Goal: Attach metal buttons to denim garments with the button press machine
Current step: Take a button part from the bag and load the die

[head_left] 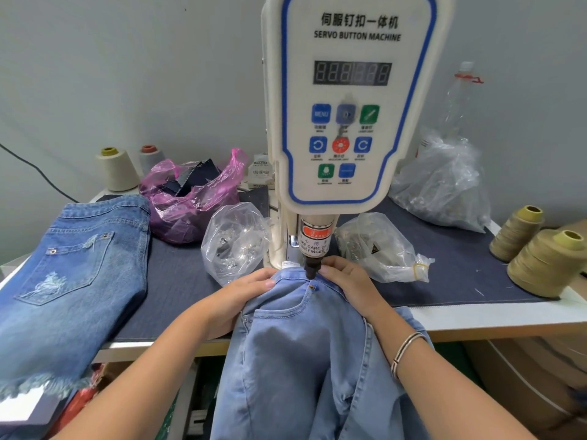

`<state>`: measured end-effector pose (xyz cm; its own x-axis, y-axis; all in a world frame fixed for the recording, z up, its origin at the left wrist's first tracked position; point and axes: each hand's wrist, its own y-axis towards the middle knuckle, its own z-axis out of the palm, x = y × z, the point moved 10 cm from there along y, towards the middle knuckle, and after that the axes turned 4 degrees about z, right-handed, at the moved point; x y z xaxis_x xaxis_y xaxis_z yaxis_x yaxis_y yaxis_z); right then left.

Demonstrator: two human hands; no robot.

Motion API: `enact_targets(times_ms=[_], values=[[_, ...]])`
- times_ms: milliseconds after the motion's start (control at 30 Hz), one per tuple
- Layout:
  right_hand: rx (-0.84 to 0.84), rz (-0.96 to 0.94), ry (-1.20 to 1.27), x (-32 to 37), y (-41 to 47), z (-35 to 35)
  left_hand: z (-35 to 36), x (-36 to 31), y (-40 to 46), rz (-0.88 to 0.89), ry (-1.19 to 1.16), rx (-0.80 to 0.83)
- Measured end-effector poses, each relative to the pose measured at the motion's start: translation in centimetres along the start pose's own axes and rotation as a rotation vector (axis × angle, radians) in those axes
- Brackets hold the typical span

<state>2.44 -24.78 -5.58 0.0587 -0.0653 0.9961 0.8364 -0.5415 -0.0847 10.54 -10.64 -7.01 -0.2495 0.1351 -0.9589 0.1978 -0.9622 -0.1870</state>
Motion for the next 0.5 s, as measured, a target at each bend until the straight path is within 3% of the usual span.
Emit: enact_targets(times_ms=[300, 400, 467, 500], values=[[-0.350, -0.359, -0.152, 4.0, -6.7, -3.9, 0.5, -0.1, 0.0, -0.022, -0.134, 0.123], [-0.591, -0.520, -0.520, 7.9, -8.9, -7.4, 0.5, -0.1, 0.1, -0.026, -0.126, 0.127], [-0.729, -0.439, -0.857, 9.5, -8.0, -9.6, 0.5, -0.1, 0.1, -0.026, -0.128, 0.101], [-0.721, -0.335, -1.032, 9.5, -6.7, -10.2, 0.5, -0.2, 0.2, -0.026, -0.125, 0.086]])
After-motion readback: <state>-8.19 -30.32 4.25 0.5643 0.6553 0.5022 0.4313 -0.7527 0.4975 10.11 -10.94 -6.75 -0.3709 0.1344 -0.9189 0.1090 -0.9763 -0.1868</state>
